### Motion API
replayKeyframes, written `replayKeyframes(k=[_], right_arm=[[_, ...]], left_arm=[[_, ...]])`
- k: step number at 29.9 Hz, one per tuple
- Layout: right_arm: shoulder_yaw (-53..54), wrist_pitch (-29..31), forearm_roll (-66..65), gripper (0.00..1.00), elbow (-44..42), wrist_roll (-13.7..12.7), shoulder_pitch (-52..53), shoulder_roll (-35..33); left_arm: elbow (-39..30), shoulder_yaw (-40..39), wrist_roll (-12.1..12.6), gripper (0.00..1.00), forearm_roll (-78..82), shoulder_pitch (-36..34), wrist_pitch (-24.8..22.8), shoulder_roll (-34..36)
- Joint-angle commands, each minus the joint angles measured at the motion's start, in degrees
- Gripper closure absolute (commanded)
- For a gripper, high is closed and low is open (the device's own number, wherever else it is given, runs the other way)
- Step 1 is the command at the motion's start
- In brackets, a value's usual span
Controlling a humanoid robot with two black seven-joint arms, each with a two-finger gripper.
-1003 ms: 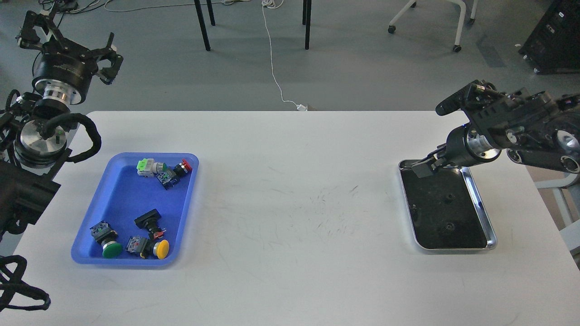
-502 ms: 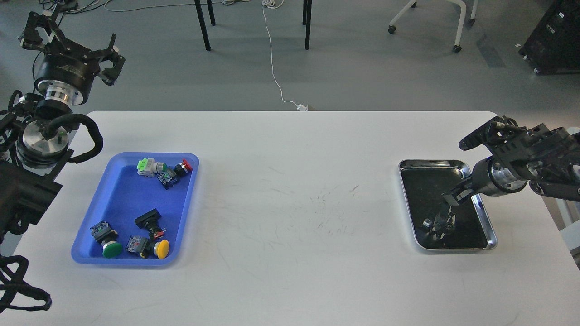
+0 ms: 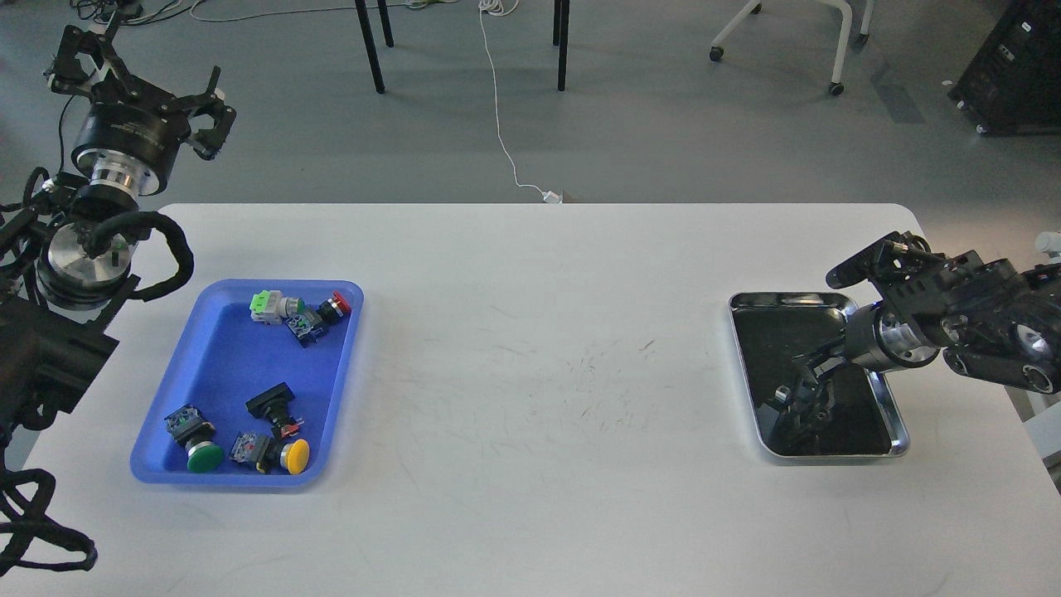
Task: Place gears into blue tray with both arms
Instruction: 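Grasp the small black ring inside the metal tray with the right gripper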
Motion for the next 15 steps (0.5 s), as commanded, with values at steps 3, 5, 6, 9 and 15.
replayKeyframes(k=[3, 5, 6, 9, 15], right_arm=[[-0.02, 0.00, -0.09, 0.54, -0.74, -0.10, -0.03, -0.40], [-0.10, 0.00, -0.09, 0.54, -0.74, -0.10, -0.03, -0.49], [-0.10, 0.00, -0.09, 0.54, -0.74, -0.10, -0.12, -0.58], [-0.10, -0.09, -0.17, 0.54, -0.83, -0.19, -1.26, -0.32], [-0.02, -0.44, -0.17, 0.64, -1.27, -0.10, -1.70, 0.04]], left_arm=[[0.00, -0.04, 0.00, 0.02, 0.00, -0.01, 0.00, 0.22], [0.00, -0.13, 0.00, 0.02, 0.00, -0.01, 0.00, 0.30], [0.00, -0.13, 0.00, 0.02, 0.00, -0.01, 0.00, 0.30], [0.09, -0.39, -0.09, 0.02, -0.09, -0.01, 0.00, 0.39], [0.09, -0.48, 0.00, 0.02, -0.09, -0.01, -0.09, 1.18]])
